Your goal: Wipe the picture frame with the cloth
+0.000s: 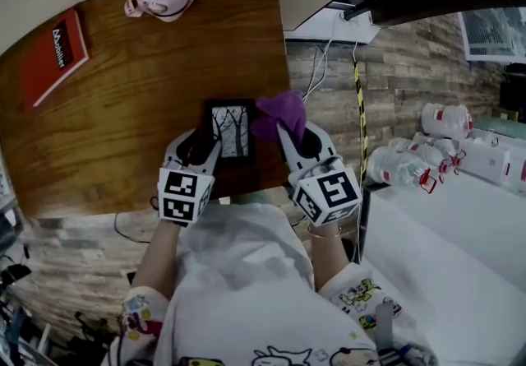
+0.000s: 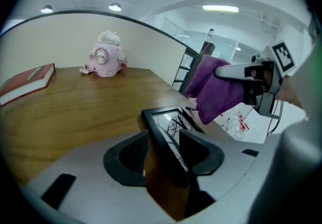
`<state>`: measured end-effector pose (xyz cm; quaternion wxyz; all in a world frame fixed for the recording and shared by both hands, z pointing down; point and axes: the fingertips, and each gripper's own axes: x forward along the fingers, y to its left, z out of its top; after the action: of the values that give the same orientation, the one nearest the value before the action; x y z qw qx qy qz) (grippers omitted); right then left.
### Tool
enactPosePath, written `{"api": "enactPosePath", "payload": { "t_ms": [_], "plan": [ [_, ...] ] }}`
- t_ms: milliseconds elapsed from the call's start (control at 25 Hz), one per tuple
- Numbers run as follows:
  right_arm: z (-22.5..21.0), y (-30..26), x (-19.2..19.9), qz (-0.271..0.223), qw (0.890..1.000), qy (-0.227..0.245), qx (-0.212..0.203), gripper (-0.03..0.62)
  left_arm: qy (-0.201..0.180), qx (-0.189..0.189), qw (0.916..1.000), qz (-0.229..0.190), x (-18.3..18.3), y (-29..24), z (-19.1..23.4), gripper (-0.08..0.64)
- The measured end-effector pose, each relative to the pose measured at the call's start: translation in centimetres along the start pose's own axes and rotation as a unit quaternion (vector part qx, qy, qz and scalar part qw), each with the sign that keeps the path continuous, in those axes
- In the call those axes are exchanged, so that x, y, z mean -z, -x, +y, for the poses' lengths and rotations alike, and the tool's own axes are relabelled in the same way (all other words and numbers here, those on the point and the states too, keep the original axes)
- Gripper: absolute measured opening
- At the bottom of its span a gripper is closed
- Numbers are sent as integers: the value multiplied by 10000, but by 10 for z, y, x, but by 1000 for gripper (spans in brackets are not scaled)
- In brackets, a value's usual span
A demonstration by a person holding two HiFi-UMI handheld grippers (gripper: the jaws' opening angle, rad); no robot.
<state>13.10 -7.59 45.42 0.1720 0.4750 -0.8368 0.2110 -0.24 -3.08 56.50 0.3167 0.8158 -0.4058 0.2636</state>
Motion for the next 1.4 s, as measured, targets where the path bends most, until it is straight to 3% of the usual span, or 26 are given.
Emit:
{"api": "enactPosePath", "payload": {
  "t_ms": [400,720,960,1240,1400],
  "plan": [
    [-3,-3,8,72,9999,-81,-20,26,-202,44,9995,258,18,-15,-2,126],
    [6,-10,2,33,9998,-50,-210,26,-234,34,9993,305,20,-16,-3,120],
    [36,-38,-11,-29,9968,79,-797,27,-294,1,9992,282,20,-17,-3,118],
    [73,-84,-15,59,9861,357,-1622,26,-321,-25,9992,248,19,-17,-4,118],
    [89,-106,1,262,9729,981,-2077,26,-336,-34,9992,235,19,-16,-4,118]
  ]
}}
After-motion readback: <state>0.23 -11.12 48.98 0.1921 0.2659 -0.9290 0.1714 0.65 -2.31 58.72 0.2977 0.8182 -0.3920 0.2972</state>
